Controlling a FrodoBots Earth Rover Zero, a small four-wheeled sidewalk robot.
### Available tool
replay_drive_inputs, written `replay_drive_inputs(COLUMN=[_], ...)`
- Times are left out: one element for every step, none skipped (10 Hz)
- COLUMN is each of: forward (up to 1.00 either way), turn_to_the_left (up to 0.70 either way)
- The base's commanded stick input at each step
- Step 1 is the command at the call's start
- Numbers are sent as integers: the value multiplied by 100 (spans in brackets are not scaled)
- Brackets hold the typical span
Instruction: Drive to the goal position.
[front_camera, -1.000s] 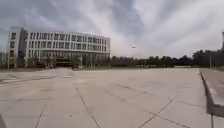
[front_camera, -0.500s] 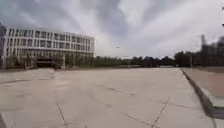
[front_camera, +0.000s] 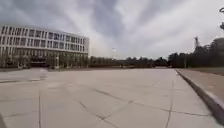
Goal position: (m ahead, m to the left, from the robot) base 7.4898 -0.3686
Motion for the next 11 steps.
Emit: replay_drive_inputs(forward=[70,70,70,70,70,70,70,70,70,70,70], turn_to_the_left=[0,0,0,0,0,0,0,0,0,0,0])
